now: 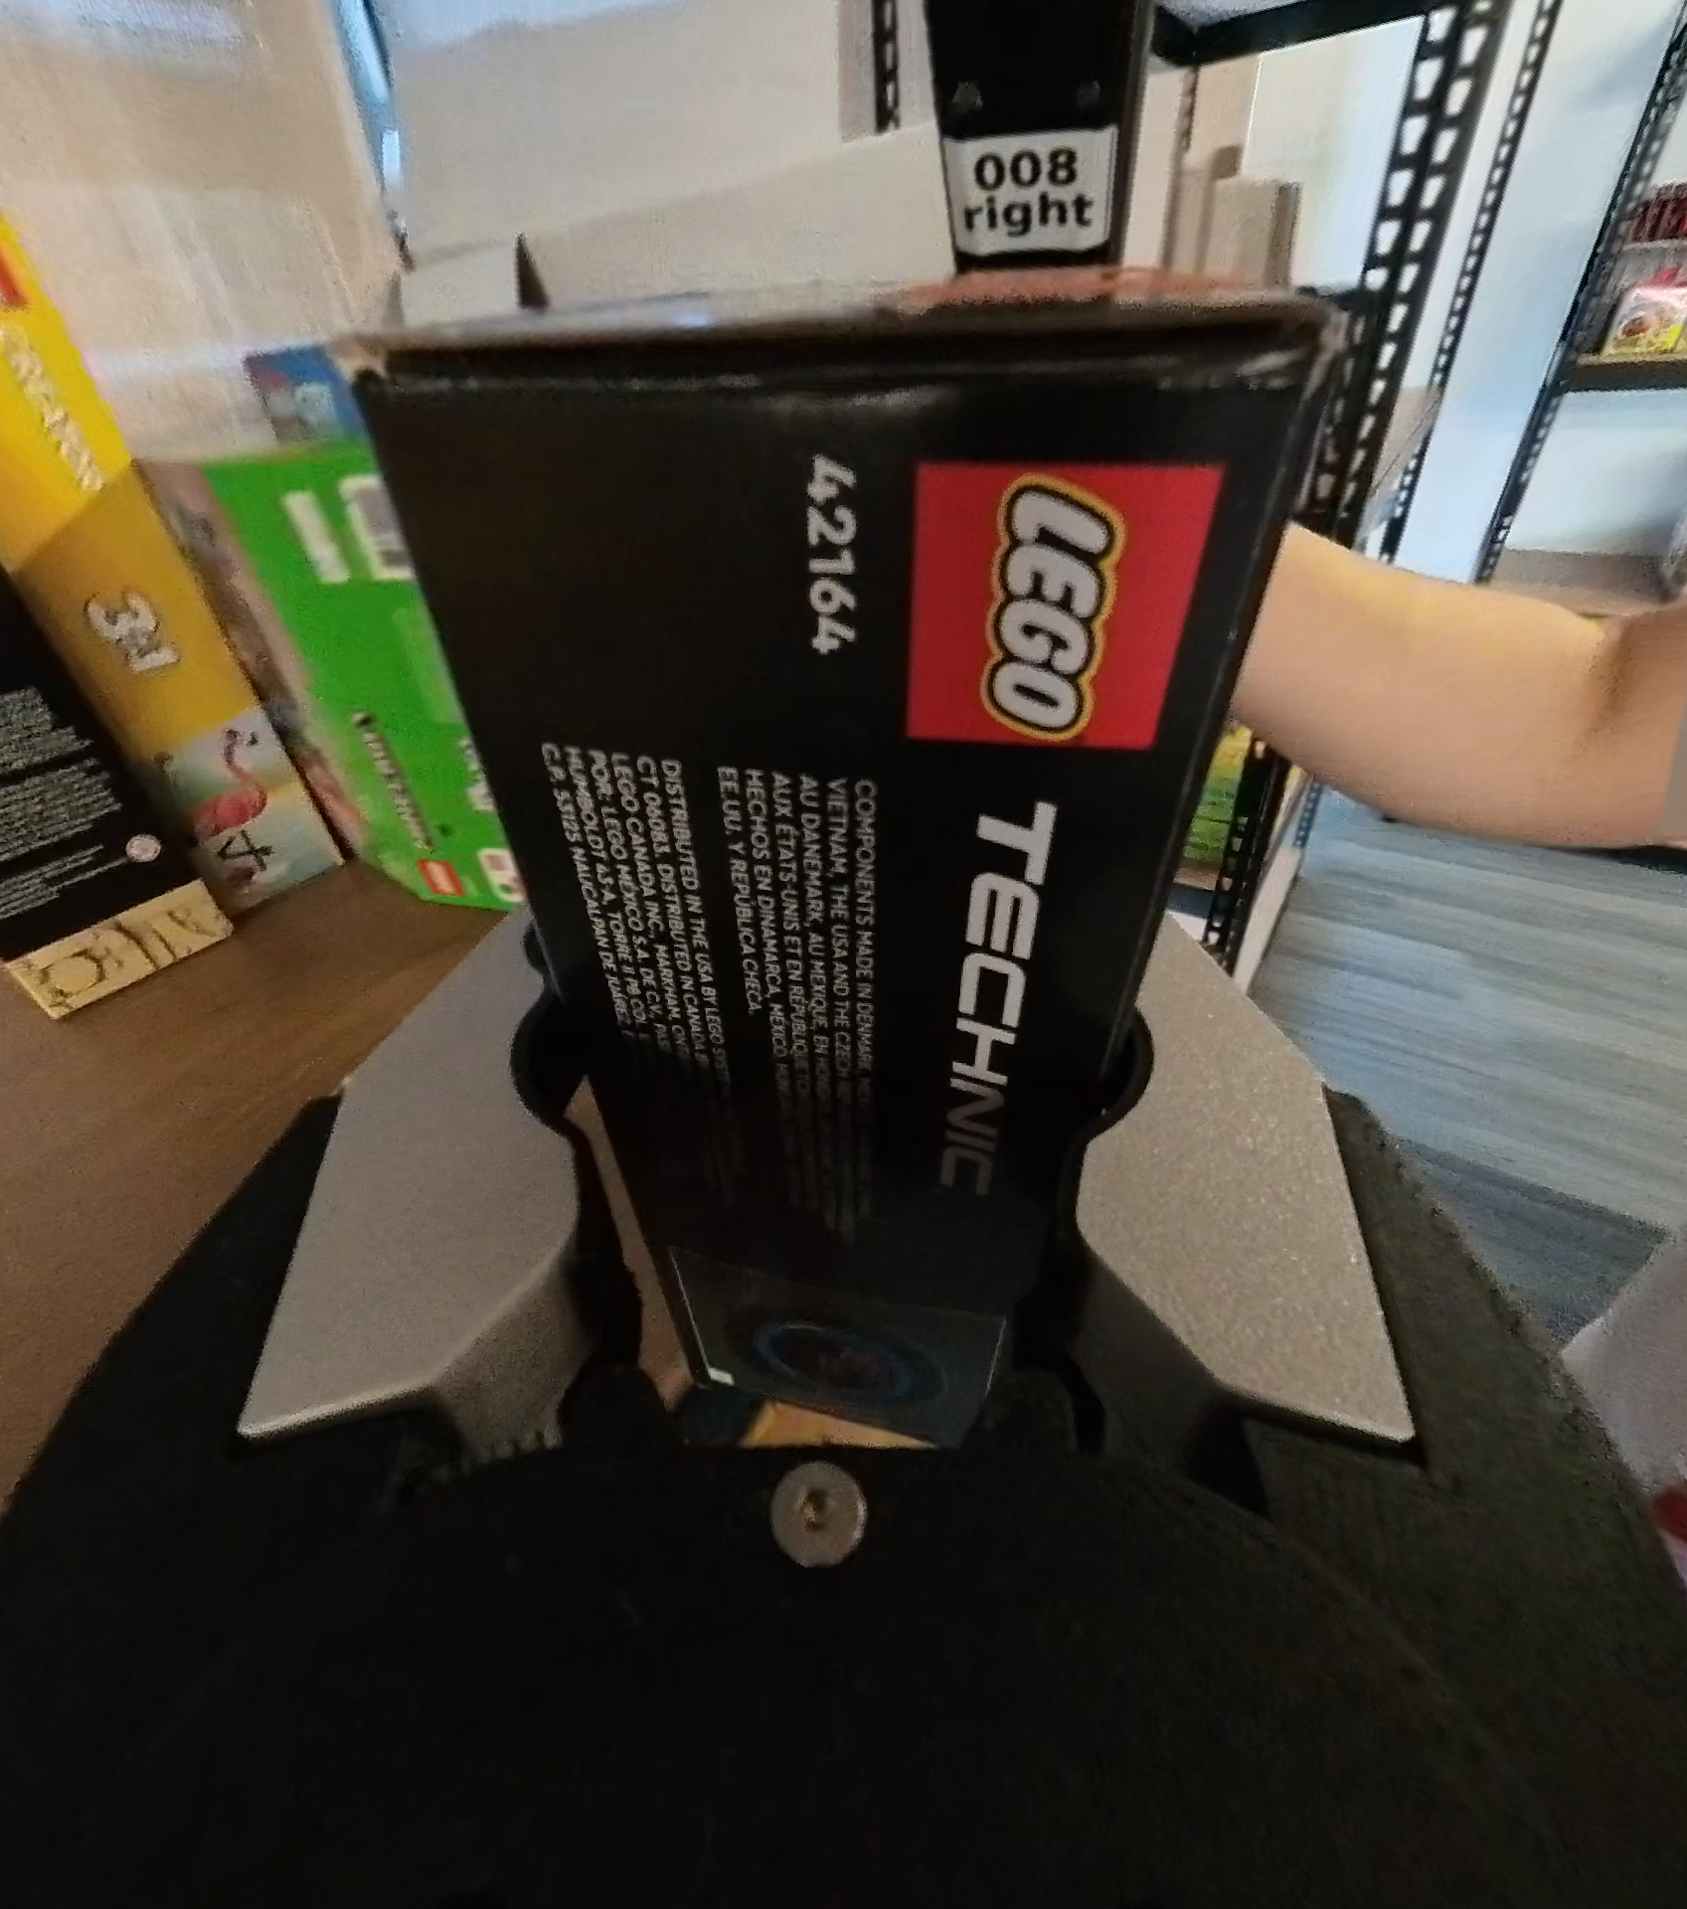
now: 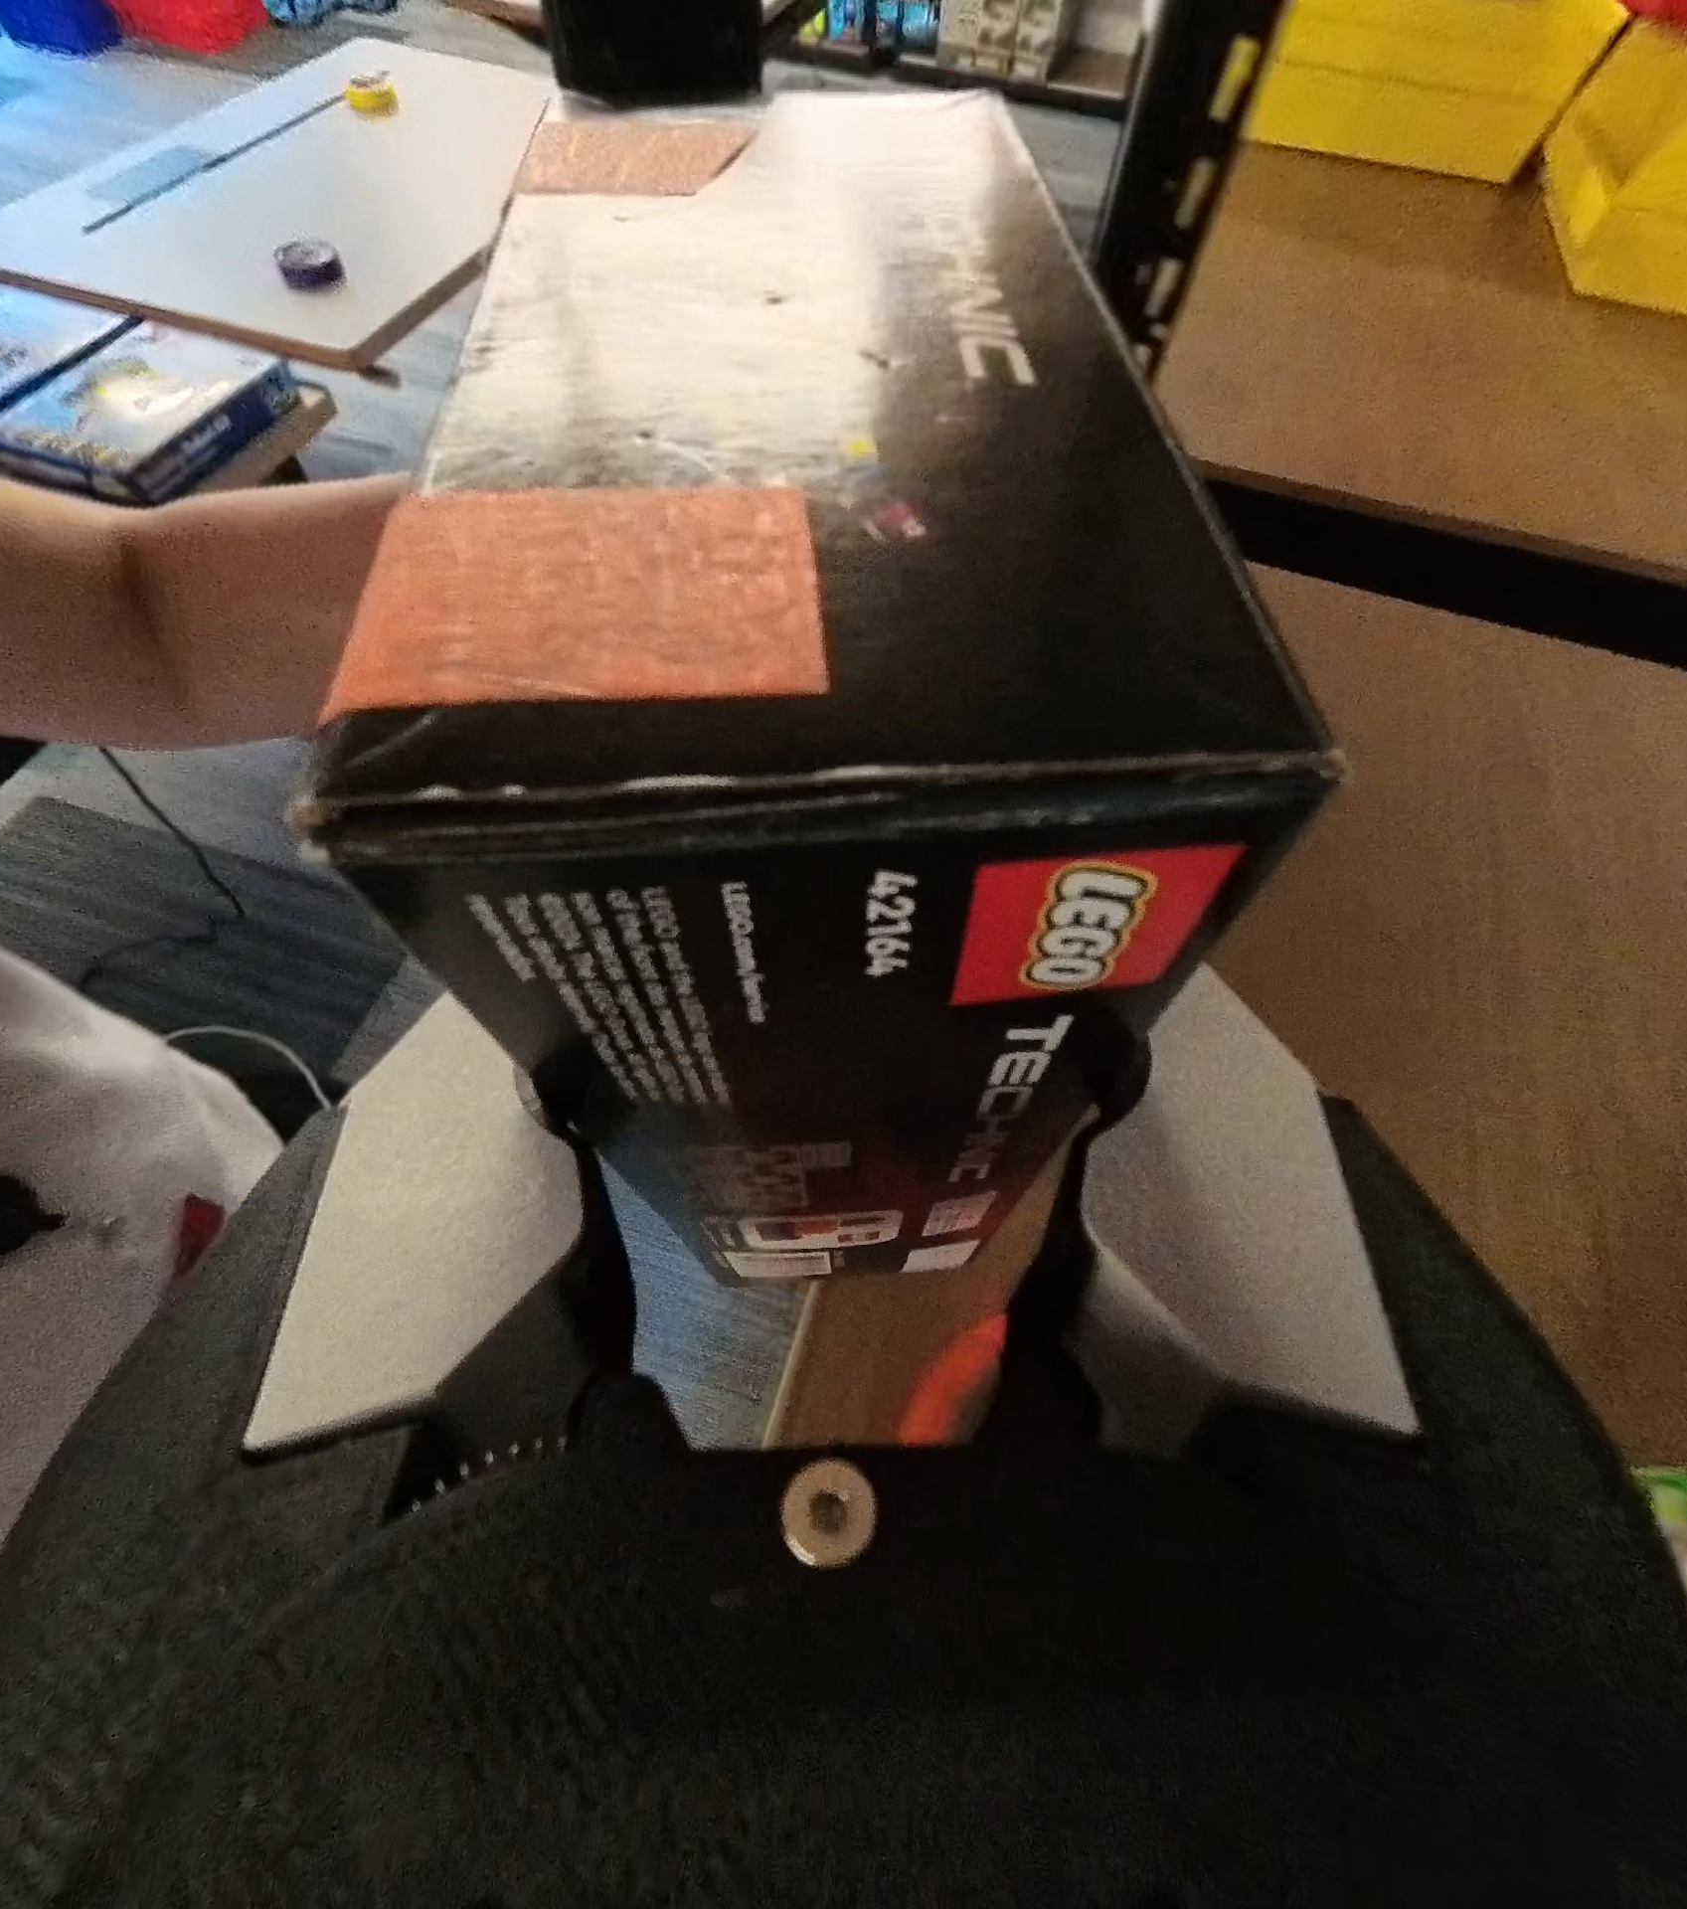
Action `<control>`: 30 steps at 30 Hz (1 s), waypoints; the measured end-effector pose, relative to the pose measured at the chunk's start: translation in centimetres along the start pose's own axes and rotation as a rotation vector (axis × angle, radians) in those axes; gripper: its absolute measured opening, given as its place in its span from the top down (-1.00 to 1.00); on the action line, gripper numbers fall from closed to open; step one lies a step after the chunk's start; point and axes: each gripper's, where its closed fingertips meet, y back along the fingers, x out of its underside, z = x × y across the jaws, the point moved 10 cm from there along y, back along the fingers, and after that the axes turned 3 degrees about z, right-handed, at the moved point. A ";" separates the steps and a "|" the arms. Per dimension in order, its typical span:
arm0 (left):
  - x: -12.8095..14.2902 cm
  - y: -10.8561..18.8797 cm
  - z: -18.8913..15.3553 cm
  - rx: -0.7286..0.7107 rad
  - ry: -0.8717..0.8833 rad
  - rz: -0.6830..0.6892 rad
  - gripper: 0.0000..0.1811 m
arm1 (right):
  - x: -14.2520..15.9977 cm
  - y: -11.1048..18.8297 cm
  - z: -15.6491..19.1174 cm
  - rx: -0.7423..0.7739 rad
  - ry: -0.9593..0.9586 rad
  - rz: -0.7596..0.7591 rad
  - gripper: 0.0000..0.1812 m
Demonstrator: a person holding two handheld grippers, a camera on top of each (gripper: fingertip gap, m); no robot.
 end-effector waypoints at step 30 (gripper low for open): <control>41.4 -22.4 -21.4 -0.017 0.180 0.162 -0.11 | 52.1 -6.4 12.7 -0.149 -0.187 -0.040 -0.11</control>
